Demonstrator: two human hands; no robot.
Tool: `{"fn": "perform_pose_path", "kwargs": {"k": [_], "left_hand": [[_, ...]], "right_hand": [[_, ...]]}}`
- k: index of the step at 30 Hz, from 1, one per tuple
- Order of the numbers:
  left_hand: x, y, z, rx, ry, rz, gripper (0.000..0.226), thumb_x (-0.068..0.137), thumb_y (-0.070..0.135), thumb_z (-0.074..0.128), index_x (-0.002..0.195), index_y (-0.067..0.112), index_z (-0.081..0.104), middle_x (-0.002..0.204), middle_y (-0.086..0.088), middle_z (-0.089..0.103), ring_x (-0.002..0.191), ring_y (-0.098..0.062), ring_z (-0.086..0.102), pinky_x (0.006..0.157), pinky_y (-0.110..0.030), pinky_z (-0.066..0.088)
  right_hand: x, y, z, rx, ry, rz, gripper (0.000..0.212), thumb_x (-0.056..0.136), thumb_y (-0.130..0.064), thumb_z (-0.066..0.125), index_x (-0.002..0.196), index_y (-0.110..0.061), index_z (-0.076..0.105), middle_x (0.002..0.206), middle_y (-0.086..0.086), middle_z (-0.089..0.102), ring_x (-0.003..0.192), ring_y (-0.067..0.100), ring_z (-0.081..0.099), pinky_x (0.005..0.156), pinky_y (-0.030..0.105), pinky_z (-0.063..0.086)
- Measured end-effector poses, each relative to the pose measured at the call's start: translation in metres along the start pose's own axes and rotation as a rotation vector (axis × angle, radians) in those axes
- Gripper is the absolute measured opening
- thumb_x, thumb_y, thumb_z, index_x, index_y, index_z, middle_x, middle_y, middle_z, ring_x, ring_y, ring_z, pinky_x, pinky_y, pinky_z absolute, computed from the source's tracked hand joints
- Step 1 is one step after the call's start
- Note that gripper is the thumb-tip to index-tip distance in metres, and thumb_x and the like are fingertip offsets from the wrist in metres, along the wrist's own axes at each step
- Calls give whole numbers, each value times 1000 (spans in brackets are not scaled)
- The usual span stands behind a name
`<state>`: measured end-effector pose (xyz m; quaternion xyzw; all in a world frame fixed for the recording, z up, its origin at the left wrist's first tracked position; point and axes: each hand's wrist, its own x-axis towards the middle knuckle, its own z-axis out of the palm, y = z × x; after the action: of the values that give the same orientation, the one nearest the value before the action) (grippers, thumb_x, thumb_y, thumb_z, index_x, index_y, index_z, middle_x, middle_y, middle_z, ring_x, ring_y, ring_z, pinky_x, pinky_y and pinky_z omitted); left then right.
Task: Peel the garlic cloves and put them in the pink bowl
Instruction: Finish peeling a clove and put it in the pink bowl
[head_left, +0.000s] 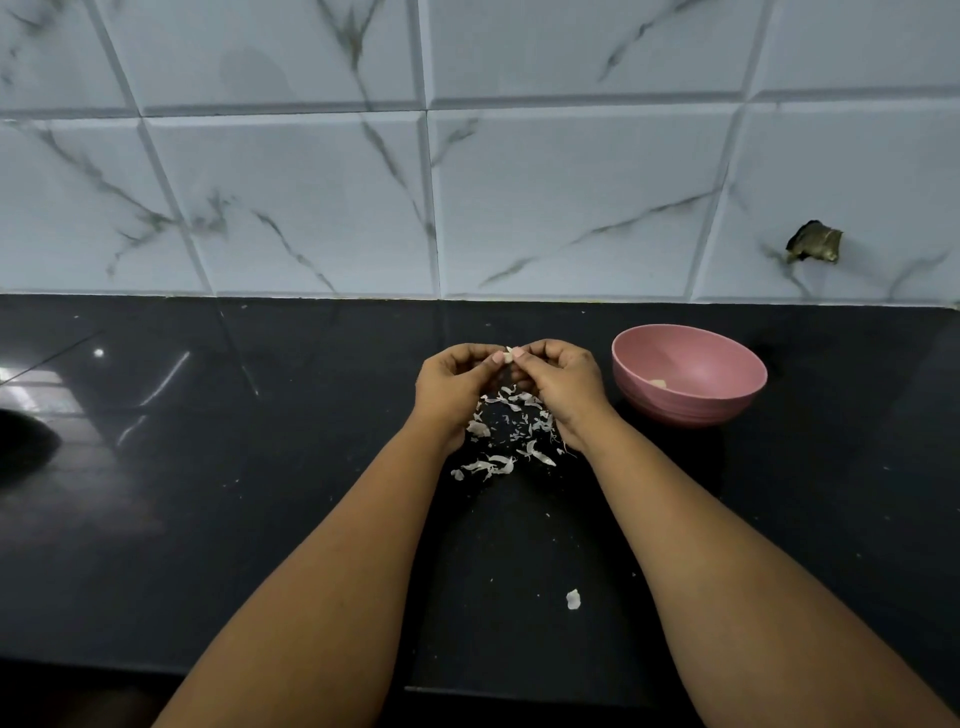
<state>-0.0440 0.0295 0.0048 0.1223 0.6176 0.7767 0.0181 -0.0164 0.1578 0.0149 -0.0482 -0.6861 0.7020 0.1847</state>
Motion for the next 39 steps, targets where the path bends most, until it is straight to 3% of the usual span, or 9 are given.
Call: {"fn": "perform_pose_path", "kwargs": {"k": [5, 12, 15, 18, 22, 25, 28, 32, 39], "left_hand": [[0, 1, 2, -10, -35, -8, 9, 91, 3, 65, 96, 6, 72, 89, -13, 72, 82, -18, 67, 83, -28, 56], [0, 4, 2, -36, 14, -11, 13, 92, -1, 62, 100, 9, 68, 80, -5, 66, 66, -7, 59, 63, -17, 51], [-1, 5, 2, -39, 33, -5, 11, 92, -1, 63, 96, 8, 67, 80, -6, 66, 64, -7, 59, 61, -17, 51], [0, 4, 1, -17, 62, 4, 6, 91, 1, 65, 94, 7, 67, 83, -9, 68, 65, -8, 61, 62, -17, 52], [3, -1, 0, 74, 119, 16, 3, 89, 7, 70, 90, 10, 69, 87, -11, 72, 69, -10, 62, 70, -23, 54], [3, -1, 0, 94, 124, 23, 2, 89, 7, 70, 90, 9, 69, 85, -10, 73, 67, -10, 62, 71, -24, 55], [2, -1, 1, 101, 99, 27, 3, 90, 6, 68, 92, 7, 70, 82, -6, 74, 66, -8, 64, 65, -19, 53], [-1, -1, 3, 180, 45, 52, 6, 90, 6, 68, 95, 5, 71, 80, -5, 72, 66, -6, 66, 66, -18, 53], [0, 2, 2, 189, 31, 55, 8, 92, 5, 65, 90, 11, 71, 76, 0, 69, 63, -1, 62, 63, -16, 50]], "right_hand": [[4, 2, 2, -90, 16, 8, 20, 97, -17, 57, 79, -15, 64, 68, 1, 61, 61, 9, 55, 61, 22, 46], [2, -4, 0, -690, -46, -59, 29, 100, -21, 38, 89, -5, 61, 88, 7, 59, 86, 24, 53, 70, 30, 33], [2, -2, -2, -860, -66, -122, 34, 96, -23, 46, 73, -2, 60, 87, 7, 51, 85, 24, 50, 70, 30, 30], [5, 6, -6, -973, -100, -213, 32, 91, -34, 62, 70, -10, 66, 95, 1, 46, 99, 21, 46, 97, 30, 36], [4, 10, -10, -1050, -91, -201, 23, 74, -45, 79, 83, -24, 72, 95, -5, 47, 102, 14, 33, 89, 28, 35], [5, 4, -10, -813, 60, -293, 6, 86, -26, 71, 83, -21, 71, 83, -7, 59, 84, 9, 55, 73, 17, 38], [5, -4, -9, -556, 140, -245, 22, 92, -36, 63, 82, -17, 69, 69, -10, 65, 60, -1, 55, 54, 7, 36], [1, 1, -3, -306, 24, -144, 7, 83, -23, 76, 80, -19, 72, 79, -1, 73, 73, 7, 65, 69, 21, 54], [2, 2, -8, -1, -87, 22, 6, 86, -6, 69, 84, -9, 73, 90, 11, 74, 86, 16, 69, 88, 32, 56]]}}
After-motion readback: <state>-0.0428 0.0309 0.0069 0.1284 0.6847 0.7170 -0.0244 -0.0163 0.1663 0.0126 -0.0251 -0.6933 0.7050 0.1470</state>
